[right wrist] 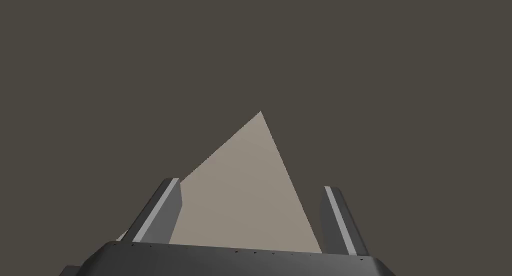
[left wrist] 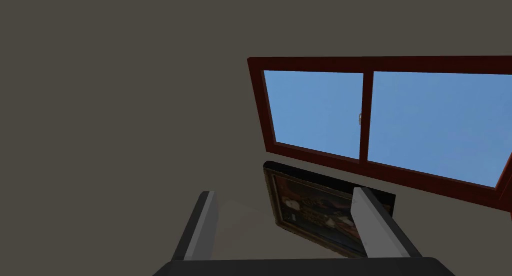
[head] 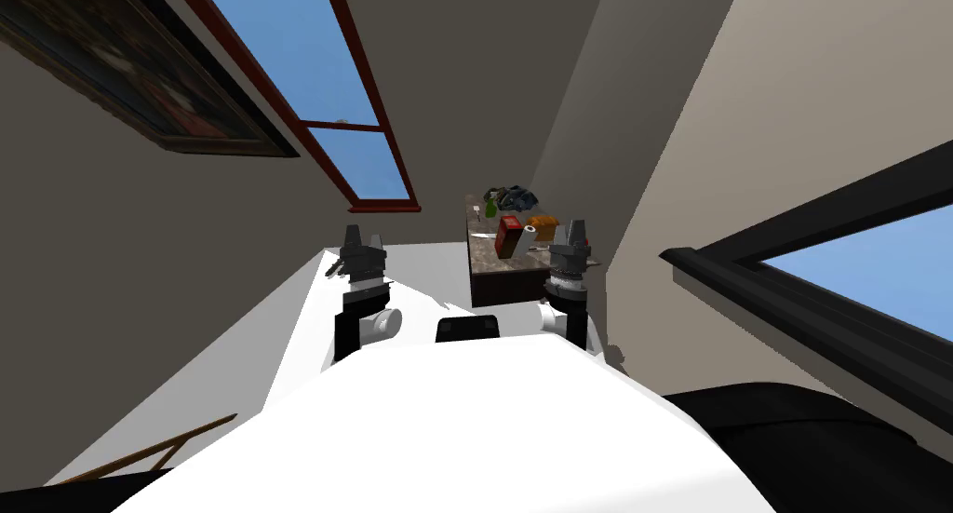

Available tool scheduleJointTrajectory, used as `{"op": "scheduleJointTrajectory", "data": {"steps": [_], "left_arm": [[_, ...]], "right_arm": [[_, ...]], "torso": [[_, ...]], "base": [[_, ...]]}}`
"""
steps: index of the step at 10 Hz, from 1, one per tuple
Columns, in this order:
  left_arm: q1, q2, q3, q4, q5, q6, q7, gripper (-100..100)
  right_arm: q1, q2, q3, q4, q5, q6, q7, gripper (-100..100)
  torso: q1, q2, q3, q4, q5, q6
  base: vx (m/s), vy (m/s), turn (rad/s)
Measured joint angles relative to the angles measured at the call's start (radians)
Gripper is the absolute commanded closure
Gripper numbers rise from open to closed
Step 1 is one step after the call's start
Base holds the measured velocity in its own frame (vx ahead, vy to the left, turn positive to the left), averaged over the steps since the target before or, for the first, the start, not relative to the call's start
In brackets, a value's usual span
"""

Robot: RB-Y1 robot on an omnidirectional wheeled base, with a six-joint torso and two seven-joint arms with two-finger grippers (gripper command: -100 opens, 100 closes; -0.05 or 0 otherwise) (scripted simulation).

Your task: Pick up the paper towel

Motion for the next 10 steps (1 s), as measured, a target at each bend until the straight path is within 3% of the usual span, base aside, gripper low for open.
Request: {"op": "scheduleJointTrajectory", "data": {"steps": [2,5,10], "left_arm": [[0.000,0.000,0.000,0.000,0.000,0.000,0.000,0],[0.000,0.000,0.000,0.000,0.000,0.000,0.000,0],[0.000,0.000,0.000,0.000,0.000,0.000,0.000,0]], "right_arm": [[-0.006,-0.040,-0.012,0.014,0.001,-0.008,0.008,-100],[-0.037,-0.098,-0.062,0.078,0.010,-0.032,0.046,-100],[-0.081,-0.112,-0.125,0.185,0.042,-0.053,0.120,-100]], "torso": [[-0.001,0.002,0.001,0.000,0.000,0.000],[-0.003,0.007,0.004,0.002,-0.001,0.000],[-0.001,0.003,0.002,0.001,0.000,0.000]], "base": [[-0.053,-0.010,-0.056],[-0.103,-0.031,-0.081],[-0.049,-0.012,-0.036]]}}
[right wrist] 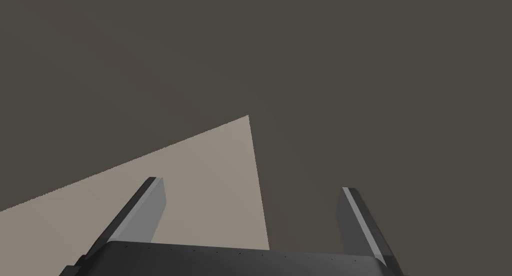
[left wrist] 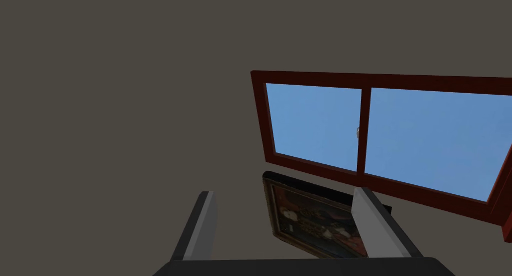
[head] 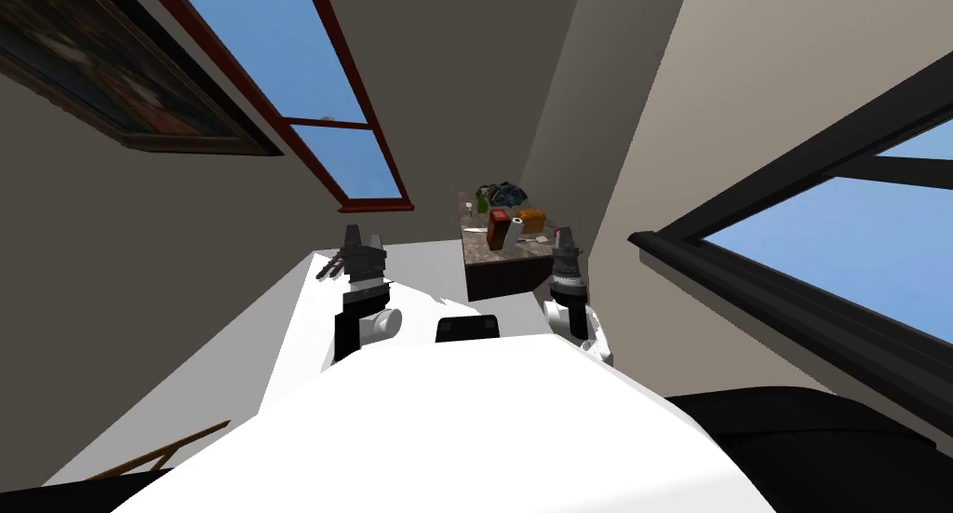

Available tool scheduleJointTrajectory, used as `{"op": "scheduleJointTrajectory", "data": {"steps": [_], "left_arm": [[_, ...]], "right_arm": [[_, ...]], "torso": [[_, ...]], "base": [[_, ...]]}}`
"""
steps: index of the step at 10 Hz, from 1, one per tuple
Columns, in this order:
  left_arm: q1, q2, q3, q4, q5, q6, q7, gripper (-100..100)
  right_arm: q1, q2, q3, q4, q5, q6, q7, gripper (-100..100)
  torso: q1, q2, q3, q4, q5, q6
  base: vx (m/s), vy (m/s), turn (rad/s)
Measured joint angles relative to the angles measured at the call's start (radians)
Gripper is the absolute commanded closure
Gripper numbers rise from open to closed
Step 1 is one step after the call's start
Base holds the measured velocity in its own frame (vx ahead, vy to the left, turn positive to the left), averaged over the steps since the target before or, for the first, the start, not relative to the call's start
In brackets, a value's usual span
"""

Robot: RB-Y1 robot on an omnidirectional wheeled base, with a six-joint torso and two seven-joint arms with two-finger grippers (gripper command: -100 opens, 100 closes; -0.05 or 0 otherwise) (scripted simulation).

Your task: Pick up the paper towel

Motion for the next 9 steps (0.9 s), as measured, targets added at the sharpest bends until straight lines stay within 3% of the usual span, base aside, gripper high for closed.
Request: {"op": "scheduleJointTrajectory", "data": {"steps": [6,9], "left_arm": [[0.000,0.000,0.000,0.000,0.000,0.000,0.000,0],[0.000,0.000,0.000,0.000,0.000,0.000,0.000,0]], "right_arm": [[-0.051,-0.028,-0.065,0.157,0.066,0.014,0.102,-100],[-0.078,-0.057,-0.094,0.262,0.109,0.023,0.158,-100]], "torso": [[0.002,-0.001,-0.001,0.000,0.000,0.000],[0.002,-0.003,-0.002,-0.001,0.001,0.000]], "base": [[-0.033,0.011,-0.003],[-0.004,0.026,0.027]]}}
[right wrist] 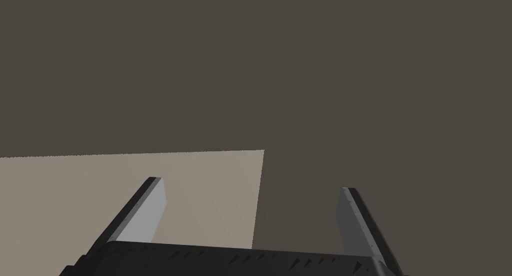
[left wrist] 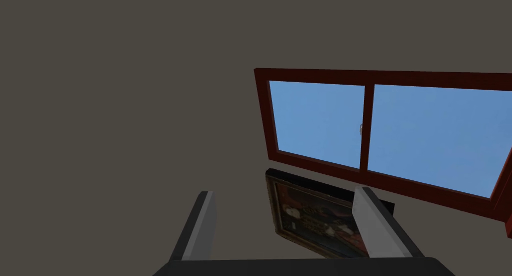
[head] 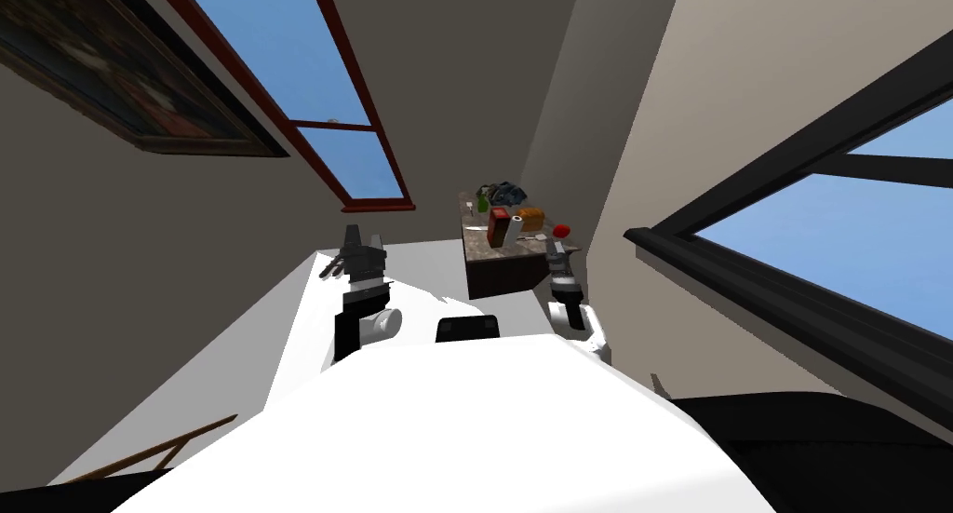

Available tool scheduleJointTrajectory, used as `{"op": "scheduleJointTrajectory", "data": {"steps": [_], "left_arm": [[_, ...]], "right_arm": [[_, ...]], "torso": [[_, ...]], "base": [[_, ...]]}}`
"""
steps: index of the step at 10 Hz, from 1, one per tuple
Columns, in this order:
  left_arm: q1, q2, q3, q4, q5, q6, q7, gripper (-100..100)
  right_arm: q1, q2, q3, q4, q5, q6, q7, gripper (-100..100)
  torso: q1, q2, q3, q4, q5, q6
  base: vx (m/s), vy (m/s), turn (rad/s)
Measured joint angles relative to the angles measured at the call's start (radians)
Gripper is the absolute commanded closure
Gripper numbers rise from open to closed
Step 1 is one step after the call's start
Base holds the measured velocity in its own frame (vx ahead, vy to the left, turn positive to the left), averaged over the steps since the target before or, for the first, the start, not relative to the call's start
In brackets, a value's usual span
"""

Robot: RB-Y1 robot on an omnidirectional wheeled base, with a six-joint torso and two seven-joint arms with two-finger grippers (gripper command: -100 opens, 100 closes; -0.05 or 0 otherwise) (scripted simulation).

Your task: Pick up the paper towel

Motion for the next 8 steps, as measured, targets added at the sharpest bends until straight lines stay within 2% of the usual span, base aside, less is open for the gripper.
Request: {"op": "scheduleJointTrajectory", "data": {"steps": [2,5,8], "left_arm": [[0.000,0.000,0.000,0.000,0.000,0.000,0.000,0],[0.000,0.000,0.000,0.000,0.000,0.000,0.000,0],[0.000,0.000,0.000,0.000,0.000,0.000,0.000,0]], "right_arm": [[-0.013,-0.024,-0.014,0.061,0.032,0.019,0.037,-100],[-0.046,-0.064,-0.020,0.144,0.087,0.072,0.092,-100],[-0.057,-0.104,-0.020,0.203,0.140,0.125,0.135,-100]], "torso": [[0.000,-0.001,0.000,0.000,0.000,0.000],[0.001,-0.002,-0.001,0.000,0.000,0.000],[0.001,-0.004,-0.002,-0.001,0.000,0.000]], "base": [[0.015,0.028,0.051],[0.031,0.039,0.065],[0.057,0.038,0.081]]}}
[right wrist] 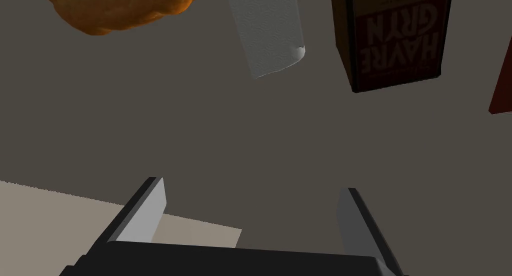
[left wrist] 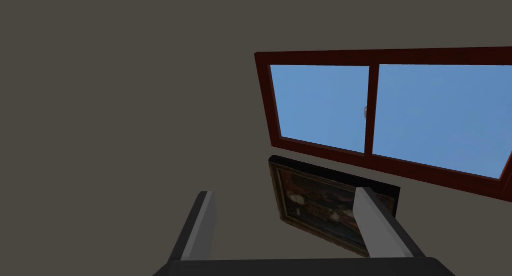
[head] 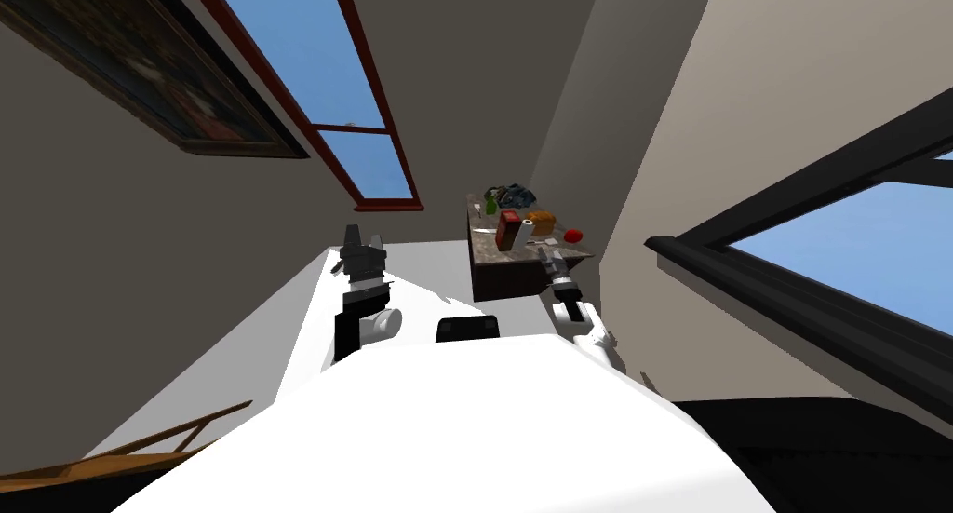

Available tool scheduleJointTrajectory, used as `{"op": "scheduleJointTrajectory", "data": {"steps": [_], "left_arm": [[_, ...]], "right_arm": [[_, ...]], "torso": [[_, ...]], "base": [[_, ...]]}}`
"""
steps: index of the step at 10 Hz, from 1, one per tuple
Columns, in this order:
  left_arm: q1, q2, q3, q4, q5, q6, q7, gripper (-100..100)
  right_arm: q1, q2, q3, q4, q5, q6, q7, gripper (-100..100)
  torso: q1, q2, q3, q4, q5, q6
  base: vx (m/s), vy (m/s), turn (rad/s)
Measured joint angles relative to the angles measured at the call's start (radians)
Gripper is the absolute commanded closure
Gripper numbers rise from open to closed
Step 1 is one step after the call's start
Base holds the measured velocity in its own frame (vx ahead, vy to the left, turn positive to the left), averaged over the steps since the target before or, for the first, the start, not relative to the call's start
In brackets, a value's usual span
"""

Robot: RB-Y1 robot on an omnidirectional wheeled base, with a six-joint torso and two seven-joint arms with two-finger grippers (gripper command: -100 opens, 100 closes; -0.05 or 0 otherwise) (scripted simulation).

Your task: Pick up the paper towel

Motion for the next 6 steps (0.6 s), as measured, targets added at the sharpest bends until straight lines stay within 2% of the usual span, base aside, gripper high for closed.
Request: {"op": "scheduleJointTrajectory", "data": {"steps": [4,6], "left_arm": [[0.000,0.000,0.000,0.000,0.000,0.000,0.000,0],[0.000,0.000,0.000,0.000,0.000,0.000,0.000,0]], "right_arm": [[-0.032,-0.059,0.001,0.100,0.060,0.048,0.051,-100],[-0.042,-0.089,0.007,0.121,0.086,0.084,0.065,-100]], "torso": [[0.000,-0.002,-0.001,0.000,0.000,0.000],[0.001,-0.003,-0.002,-0.001,0.000,0.000]], "base": [[0.083,0.033,0.094],[0.141,0.036,0.124]]}}
